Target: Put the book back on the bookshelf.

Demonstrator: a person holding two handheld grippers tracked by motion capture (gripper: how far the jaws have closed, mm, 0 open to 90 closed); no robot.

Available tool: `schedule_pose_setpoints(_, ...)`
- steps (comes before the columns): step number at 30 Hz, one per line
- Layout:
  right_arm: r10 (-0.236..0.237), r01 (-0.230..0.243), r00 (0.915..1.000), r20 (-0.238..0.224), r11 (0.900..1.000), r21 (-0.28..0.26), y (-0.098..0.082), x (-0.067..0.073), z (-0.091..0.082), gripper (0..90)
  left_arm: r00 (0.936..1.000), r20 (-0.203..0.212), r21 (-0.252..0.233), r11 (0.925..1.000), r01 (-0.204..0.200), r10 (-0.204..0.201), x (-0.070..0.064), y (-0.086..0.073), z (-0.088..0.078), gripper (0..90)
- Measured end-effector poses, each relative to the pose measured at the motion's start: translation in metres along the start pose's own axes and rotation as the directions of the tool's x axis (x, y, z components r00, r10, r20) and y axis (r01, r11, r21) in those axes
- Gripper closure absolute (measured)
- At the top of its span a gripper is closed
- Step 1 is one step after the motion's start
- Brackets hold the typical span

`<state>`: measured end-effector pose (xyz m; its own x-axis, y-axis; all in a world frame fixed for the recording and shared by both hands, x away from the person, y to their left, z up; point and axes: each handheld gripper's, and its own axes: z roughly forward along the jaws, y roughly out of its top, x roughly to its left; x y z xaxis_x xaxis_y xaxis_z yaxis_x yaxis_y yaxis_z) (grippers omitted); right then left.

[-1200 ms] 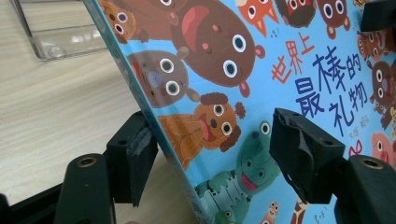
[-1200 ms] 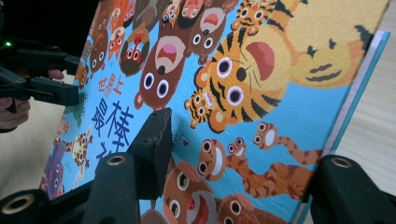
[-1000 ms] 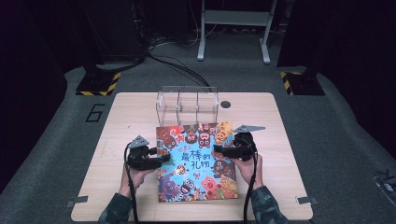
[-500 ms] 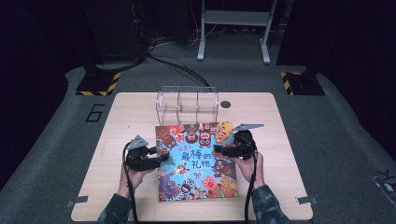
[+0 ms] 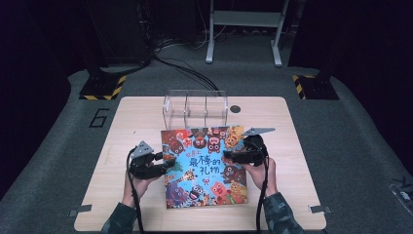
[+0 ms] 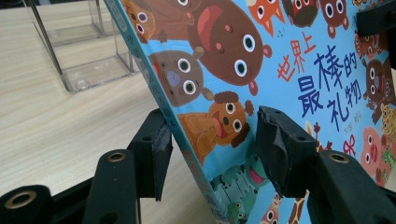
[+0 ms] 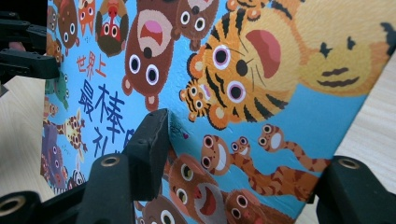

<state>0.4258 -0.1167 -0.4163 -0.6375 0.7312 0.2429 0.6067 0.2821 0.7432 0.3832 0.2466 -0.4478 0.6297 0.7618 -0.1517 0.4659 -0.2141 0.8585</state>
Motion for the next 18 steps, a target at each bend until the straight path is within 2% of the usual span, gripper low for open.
schedule_pose_setpoints(2, -0.001, 0.001, 1.0, 0.001, 1.0, -0.001, 0.0007, 0.0006, -0.0007, 42.2, 1.0, 0.005, 0.008, 1.0, -0.002, 0.002, -0.0004, 0.0011, -0.0017, 47.1)
schedule_pose_setpoints(5, -0.018, 0.018, 0.9998, 0.003, 1.0, -0.011, 0.0015, 0.0, -0.0008, 42.2, 0.9998, -0.009, -0.001, 0.9998, -0.019, 0.019, -0.0013, 0.0013, -0.002, 47.5)
schedule_pose_setpoints(11, -0.007, 0.007, 0.9999, 0.01, 1.0, -0.006, 0.0023, 0.0018, -0.0026, 42.2, 0.9994, -0.015, -0.007, 0.9994, -0.033, 0.033, -0.0037, 0.0019, -0.0037, 47.6)
schedule_pose_setpoints(14, -0.026, 0.026, 0.9996, 0.015, 1.0, -0.014, 0.0043, 0.0021, -0.0038, 42.1, 0.9983, -0.025, -0.02, 0.9984, -0.054, 0.053, -0.0052, 0.0029, -0.0054, 47.8)
schedule_pose_setpoints(15, -0.015, 0.015, 0.9998, 0.016, 1.0, -0.007, 0.0049, 0.0038, -0.0052, 42.1, 0.9977, -0.029, -0.027, 0.9977, -0.062, 0.061, -0.0055, 0.0033, -0.0059, 47.9)
schedule_pose_setpoints(16, -0.025, 0.025, 0.9995, 0.019, 1.0, -0.015, 0.0055, 0.004, -0.0056, 42.0, 0.9978, -0.02, -0.014, 0.9979, -0.063, 0.063, -0.0063, 0.0041, -0.0079, 48.0)
schedule_pose_setpoints(17, -0.035, 0.036, 0.9991, 0.023, 0.999, -0.017, 0.0065, 0.004, -0.0061, 42.0, 0.9956, -0.031, -0.015, 0.9959, -0.089, 0.089, -0.0057, 0.005, -0.0084, 48.1)
schedule_pose_setpoints(18, -0.036, 0.036, 0.999, 0.026, 0.999, -0.01, 0.0074, 0.0047, -0.0068, 41.9, 0.9964, -0.038, -0.027, 0.9967, -0.077, 0.076, -0.0079, 0.0047, -0.008, 48.2)
